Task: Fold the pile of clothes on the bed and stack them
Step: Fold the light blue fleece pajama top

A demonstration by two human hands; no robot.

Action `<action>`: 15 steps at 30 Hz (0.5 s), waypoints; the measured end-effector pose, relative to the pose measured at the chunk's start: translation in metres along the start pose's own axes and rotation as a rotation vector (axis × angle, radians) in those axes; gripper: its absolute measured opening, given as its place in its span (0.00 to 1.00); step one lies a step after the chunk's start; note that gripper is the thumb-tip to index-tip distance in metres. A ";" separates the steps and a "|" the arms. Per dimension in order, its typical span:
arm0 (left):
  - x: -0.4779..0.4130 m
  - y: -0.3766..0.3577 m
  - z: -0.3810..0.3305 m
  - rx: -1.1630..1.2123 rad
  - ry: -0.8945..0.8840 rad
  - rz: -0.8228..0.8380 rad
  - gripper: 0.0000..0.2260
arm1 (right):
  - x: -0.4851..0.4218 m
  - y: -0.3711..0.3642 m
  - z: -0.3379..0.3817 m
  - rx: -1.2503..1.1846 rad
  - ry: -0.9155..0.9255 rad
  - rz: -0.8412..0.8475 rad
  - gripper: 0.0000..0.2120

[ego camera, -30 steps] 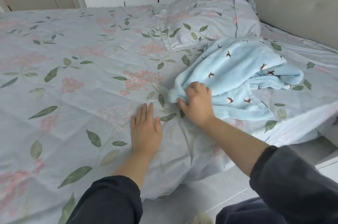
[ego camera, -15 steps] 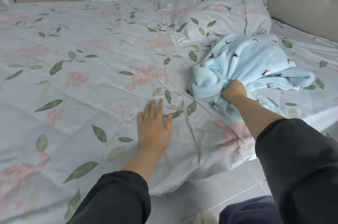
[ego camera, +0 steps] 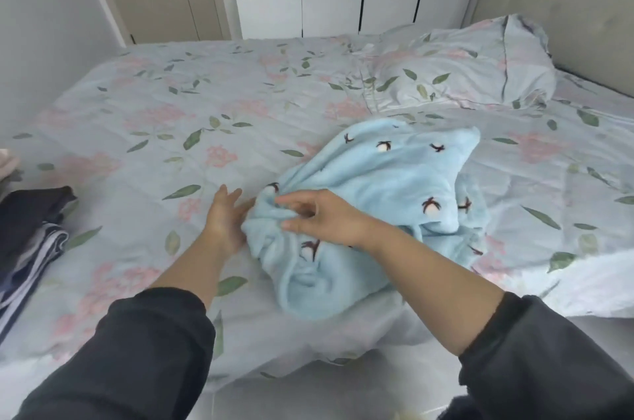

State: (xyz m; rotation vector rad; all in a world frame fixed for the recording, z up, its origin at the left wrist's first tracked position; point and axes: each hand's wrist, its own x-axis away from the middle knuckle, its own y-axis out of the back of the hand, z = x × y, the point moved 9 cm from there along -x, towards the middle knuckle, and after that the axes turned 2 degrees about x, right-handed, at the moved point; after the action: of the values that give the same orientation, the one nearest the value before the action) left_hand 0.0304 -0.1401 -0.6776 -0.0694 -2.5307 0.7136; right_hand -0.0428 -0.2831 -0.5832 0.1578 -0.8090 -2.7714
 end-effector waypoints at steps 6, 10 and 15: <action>0.026 -0.023 -0.003 -0.470 -0.053 0.105 0.19 | 0.049 0.140 -0.082 0.643 -0.611 -0.648 0.47; 0.044 -0.066 0.015 -1.028 -0.259 0.222 0.33 | 0.087 0.145 -0.143 0.333 -0.888 -0.590 0.54; 0.060 -0.078 0.047 -1.607 -0.268 0.215 0.45 | 0.062 0.133 -0.104 0.570 -0.715 -0.336 0.12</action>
State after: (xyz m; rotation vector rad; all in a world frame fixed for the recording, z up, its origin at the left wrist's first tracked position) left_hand -0.0381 -0.2188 -0.6454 -0.7962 -2.6400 -1.4310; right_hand -0.0568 -0.4614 -0.6012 -0.6982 -1.8852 -2.8031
